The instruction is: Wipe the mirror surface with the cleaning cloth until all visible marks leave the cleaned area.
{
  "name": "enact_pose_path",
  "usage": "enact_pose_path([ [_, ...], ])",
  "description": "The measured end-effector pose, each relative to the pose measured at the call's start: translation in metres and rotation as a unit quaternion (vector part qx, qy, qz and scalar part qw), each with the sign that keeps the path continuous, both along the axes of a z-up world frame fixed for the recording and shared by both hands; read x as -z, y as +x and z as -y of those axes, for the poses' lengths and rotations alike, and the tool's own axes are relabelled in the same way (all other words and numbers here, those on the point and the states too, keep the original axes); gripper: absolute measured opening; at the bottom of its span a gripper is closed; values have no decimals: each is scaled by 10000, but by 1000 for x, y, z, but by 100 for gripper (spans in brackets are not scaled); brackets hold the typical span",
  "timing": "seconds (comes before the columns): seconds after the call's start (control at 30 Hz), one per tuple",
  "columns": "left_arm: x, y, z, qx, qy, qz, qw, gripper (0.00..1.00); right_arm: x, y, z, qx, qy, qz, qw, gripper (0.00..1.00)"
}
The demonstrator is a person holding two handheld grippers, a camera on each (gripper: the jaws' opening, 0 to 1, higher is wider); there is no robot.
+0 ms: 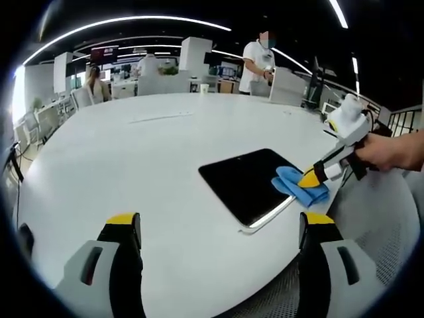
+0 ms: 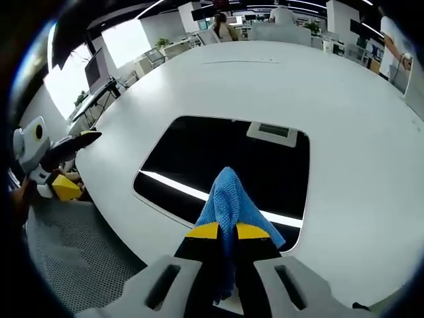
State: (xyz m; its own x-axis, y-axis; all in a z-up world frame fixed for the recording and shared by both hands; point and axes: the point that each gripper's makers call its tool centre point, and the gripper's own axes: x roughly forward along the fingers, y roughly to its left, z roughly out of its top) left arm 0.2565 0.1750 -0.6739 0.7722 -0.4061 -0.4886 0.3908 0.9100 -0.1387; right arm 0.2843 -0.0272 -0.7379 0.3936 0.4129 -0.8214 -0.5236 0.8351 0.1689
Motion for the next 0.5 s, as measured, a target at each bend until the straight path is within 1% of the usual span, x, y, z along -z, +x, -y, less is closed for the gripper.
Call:
enact_pose_path([
  [0.13,0,0,-1,-17,-7,0,10000,98,0,-1,-1,-93,-19,65,9999,2],
  [0.5,2,0,-1,-31,-5,-33,10000,98,0,-1,0,-1,59,11,10000,2],
])
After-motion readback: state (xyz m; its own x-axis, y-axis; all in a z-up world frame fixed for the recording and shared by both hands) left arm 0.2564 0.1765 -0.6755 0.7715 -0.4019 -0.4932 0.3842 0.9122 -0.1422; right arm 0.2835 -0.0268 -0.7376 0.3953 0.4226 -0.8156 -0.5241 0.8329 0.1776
